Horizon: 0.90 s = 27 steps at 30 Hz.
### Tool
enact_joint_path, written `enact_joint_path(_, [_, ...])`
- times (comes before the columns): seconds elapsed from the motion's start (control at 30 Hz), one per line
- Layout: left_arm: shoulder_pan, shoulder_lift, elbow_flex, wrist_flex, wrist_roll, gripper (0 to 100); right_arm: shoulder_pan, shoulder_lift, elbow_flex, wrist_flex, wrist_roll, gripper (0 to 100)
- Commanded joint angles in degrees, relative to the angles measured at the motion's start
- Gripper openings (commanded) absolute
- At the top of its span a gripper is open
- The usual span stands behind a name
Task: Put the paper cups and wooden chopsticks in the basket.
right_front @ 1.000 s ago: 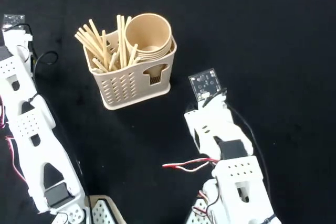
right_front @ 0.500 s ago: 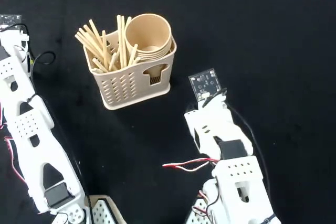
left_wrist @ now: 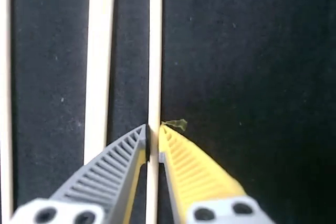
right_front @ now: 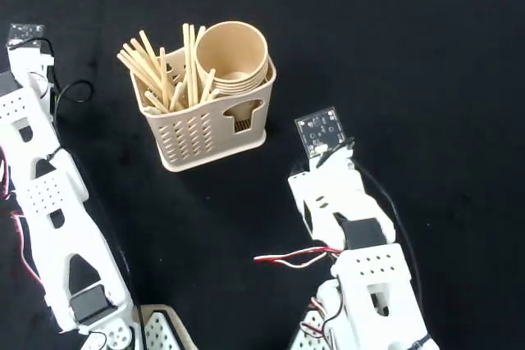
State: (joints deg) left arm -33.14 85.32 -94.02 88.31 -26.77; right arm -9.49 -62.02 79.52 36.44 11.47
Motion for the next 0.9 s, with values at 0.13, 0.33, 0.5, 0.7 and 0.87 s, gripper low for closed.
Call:
enact_joint_path(0.13, [5.93,-14.86,-1.36,12.75,10.37,3,0.09,-0.84,-0.75,-0.26,0.44,1.3])
enact_joint_path(0.33, [6.73,-24.70,0.57,12.84,20.48,3,0.18,-0.84,-0.75,-0.26,0.44,1.3])
enact_joint_path(0.5, [6.55,-31.82,12.53,12.92,22.07,3,0.18,-0.84,-0.75,-0.26,0.53,1.3])
enact_joint_path(0.7, [8.22,-50.64,32.48,12.84,24.35,3,0.09,-0.84,-0.75,-0.26,0.53,1.3])
enact_joint_path(0.87, [11.91,-75.08,45.23,12.66,25.93,3,0.09,-0.84,-0.75,-0.44,0.53,1.3])
